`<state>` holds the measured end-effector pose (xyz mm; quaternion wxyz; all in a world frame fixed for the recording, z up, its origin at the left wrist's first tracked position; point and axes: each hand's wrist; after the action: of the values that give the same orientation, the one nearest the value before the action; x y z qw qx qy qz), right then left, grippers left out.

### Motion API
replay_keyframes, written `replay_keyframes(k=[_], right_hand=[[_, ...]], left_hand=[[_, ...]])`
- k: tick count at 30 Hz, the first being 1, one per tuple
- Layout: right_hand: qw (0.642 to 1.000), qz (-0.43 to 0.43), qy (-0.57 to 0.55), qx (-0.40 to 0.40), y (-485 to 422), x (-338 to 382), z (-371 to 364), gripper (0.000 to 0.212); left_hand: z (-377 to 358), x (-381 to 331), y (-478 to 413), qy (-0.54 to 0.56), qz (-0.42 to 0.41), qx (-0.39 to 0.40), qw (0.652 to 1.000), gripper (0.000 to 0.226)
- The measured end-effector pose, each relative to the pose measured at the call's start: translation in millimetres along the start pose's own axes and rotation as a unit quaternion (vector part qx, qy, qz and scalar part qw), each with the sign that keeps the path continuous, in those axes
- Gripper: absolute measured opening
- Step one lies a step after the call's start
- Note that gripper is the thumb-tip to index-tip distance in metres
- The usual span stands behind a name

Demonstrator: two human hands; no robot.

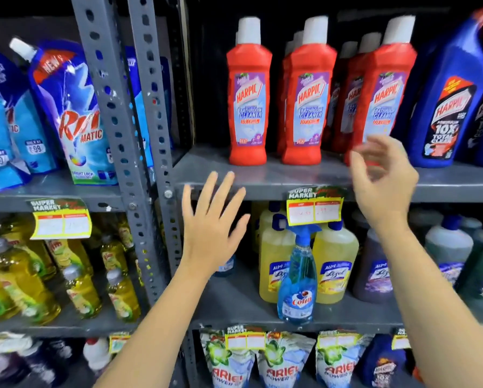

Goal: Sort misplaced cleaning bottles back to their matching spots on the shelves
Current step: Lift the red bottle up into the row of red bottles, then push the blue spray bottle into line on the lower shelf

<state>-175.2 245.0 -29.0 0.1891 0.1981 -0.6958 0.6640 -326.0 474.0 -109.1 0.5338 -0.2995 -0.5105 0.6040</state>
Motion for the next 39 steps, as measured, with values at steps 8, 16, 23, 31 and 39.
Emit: replay_keyframes(k=[8, 16, 23, 31, 39], right_hand=[[0.958, -0.105, 0.138, 0.230, 140.5, -64.2, 26.9, 0.045], [0.852, -0.324, 0.104, 0.398, 163.3, -107.3, 16.7, 0.077], [0.833, -0.387, 0.117, 0.378, 193.0, -127.7, 1.2, 0.063], [0.864, -0.317, 0.152, 0.360, 223.6, -92.3, -51.7, 0.065], [0.872, -0.312, 0.167, 0.340, 234.9, -72.9, -126.9, 0.049]], left_hand=[[-22.4, -8.4, 189.6, 0.066, -0.032, 0.353, 0.933, 0.052], [-56.9, -17.2, 265.2, 0.030, 0.044, 0.541, 0.839, 0.060], [-61.6, -19.2, 272.4, 0.075, 0.080, 0.517, 0.849, 0.053], [-63.7, -19.8, 278.5, 0.082, 0.088, 0.506, 0.854, 0.049], [-62.8, -22.3, 278.1, 0.070, 0.077, 0.500, 0.860, 0.050]])
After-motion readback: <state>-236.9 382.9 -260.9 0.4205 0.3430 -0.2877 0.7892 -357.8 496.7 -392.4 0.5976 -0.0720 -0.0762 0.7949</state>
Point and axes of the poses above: each hand's wrist, its own y-axis away from the middle knuckle, its own z-axis out of the back of the hand, x = y × z, and after that the axes turned 7 degrees about -y, right-handed
